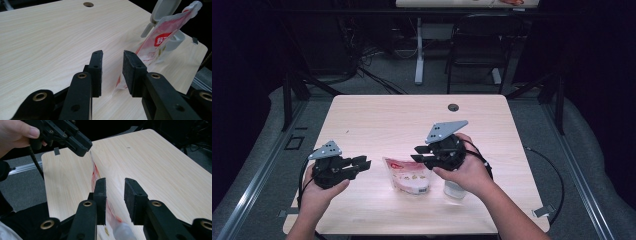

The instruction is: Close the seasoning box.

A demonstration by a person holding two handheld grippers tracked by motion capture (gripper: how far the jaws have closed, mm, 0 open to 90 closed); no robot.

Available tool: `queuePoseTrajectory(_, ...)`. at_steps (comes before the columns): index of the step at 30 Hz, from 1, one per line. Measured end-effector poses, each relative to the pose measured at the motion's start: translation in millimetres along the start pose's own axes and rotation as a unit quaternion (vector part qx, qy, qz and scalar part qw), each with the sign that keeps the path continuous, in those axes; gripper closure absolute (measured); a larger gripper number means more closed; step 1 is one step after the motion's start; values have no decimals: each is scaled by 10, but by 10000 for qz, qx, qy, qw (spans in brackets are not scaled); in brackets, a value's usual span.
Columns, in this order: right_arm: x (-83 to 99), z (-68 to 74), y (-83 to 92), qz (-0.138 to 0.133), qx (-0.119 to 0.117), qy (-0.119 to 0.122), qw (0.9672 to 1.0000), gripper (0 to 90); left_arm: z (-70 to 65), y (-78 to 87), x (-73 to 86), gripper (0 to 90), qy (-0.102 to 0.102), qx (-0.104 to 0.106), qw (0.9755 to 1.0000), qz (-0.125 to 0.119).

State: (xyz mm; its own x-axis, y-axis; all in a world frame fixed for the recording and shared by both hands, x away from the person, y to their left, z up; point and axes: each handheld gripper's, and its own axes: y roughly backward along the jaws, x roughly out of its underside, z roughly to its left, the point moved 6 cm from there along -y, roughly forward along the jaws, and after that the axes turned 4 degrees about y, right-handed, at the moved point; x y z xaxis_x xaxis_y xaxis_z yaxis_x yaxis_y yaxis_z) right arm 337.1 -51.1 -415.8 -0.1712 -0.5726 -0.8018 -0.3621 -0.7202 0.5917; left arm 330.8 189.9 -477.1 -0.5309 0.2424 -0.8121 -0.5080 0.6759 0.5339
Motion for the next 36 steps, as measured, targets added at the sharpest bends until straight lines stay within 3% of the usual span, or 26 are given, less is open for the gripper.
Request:
queuePoseTrajectory(9, -153, 51, -246, 365, -400, 285, 9981, 717, 80, 38, 26, 692, 82, -122, 9999, -47)
queuePoseTrajectory(18, -193, 76, -500, 615, -634, 332, 9955, 717, 109, 61, 28, 688, 67, -158, 9998, -54)
queuePoseTrajectory(27, -205, 81, -618, 742, -689, 304, 9944, 728, 118, 63, 34, 688, 107, -164, 9998, -68)
queuePoseTrajectory(36, -211, 146, -715, 968, -731, 452, 9916, 761, 115, 52, 36, 688, 98, -151, 9998, -48)
